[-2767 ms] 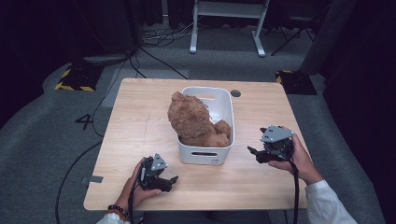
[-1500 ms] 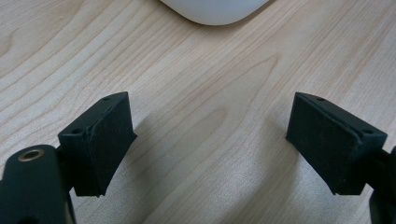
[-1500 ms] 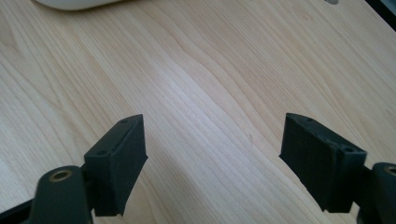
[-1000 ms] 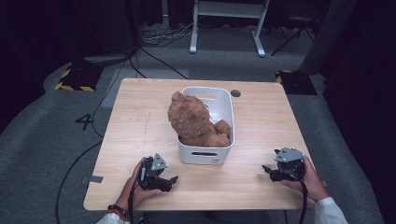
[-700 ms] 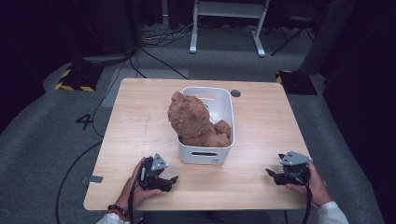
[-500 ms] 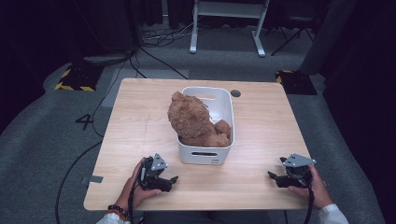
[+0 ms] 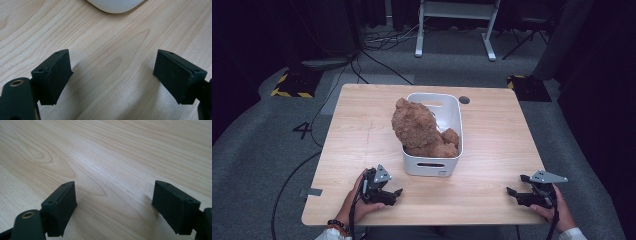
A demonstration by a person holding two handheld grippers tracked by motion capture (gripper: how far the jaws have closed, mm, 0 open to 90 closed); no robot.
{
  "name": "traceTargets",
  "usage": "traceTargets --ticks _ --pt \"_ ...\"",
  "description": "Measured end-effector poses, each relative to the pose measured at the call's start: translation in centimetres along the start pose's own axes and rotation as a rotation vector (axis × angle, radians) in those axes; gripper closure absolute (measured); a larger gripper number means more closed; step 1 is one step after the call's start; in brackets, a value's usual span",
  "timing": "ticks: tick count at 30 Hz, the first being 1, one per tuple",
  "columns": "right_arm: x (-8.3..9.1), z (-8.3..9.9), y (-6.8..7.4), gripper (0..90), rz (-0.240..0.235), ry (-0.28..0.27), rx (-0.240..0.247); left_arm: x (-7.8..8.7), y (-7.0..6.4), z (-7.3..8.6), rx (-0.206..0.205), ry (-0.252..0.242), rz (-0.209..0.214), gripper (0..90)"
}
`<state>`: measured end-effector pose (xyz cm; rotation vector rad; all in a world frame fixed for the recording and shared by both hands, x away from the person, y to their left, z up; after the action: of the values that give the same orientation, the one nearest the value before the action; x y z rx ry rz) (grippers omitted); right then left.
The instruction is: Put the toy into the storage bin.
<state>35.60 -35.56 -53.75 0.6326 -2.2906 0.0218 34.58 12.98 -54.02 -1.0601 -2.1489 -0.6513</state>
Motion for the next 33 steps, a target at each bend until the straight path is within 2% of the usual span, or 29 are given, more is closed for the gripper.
traceTargets --ticks 33 --pt "0.10 0.08 -0.16 18.3 0.005 -0.001 -0.012 -0.02 0.09 -0.03 -0.003 0.006 0.004 14.4"
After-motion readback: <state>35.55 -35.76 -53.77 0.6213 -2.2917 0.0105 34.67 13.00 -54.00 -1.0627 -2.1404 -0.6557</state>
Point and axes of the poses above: each handheld gripper's, and its own axes: x roughly backward along the jaws, z roughly out of its underside, y roughly to its left, the point moved 5 cm from there along -x, roughly forward along the jaws, and after that the axes turned 14 degrees about -x, right-handed, at the moved point
